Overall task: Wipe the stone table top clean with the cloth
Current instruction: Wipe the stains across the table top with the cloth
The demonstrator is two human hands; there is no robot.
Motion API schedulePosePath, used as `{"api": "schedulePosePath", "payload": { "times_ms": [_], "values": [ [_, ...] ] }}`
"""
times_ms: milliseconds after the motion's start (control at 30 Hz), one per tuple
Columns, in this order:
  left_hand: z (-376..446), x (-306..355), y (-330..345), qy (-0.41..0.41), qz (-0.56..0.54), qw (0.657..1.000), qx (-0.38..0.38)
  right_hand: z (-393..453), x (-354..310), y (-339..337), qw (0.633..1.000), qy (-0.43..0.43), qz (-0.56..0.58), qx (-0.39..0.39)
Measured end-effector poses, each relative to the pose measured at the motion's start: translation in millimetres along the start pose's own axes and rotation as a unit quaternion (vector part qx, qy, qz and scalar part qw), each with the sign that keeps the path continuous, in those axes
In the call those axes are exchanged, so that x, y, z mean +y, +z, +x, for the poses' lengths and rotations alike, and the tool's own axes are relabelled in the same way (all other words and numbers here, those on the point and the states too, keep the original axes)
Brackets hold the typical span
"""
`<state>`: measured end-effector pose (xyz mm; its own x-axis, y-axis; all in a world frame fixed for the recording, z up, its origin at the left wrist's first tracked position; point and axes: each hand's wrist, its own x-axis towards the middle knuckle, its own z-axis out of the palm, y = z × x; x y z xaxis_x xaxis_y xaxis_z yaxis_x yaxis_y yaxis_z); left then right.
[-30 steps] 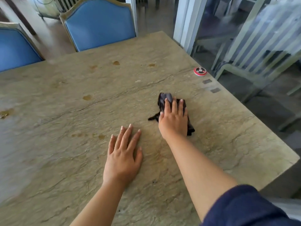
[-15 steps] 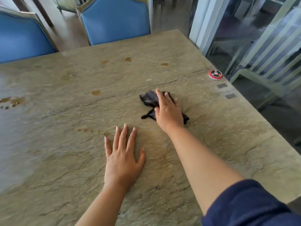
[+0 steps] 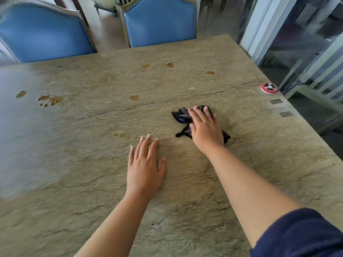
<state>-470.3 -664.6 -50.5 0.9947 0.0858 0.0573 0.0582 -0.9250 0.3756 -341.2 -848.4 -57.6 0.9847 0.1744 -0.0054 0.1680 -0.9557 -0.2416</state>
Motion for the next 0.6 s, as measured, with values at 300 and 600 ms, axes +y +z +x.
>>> {"api": "schedulePosePath", "payload": {
  "times_ms": [300, 600],
  "values": [
    [-13, -88, -31, -0.148, 0.091, 0.985, 0.014, 3, -140, 32, 0.996, -0.083, 0.000, -0.030],
    [-18, -99, -29, -0.136, 0.065, 0.989, 0.018, 37, -98, 27, 0.999, -0.034, -0.014, -0.023]
  ]
}}
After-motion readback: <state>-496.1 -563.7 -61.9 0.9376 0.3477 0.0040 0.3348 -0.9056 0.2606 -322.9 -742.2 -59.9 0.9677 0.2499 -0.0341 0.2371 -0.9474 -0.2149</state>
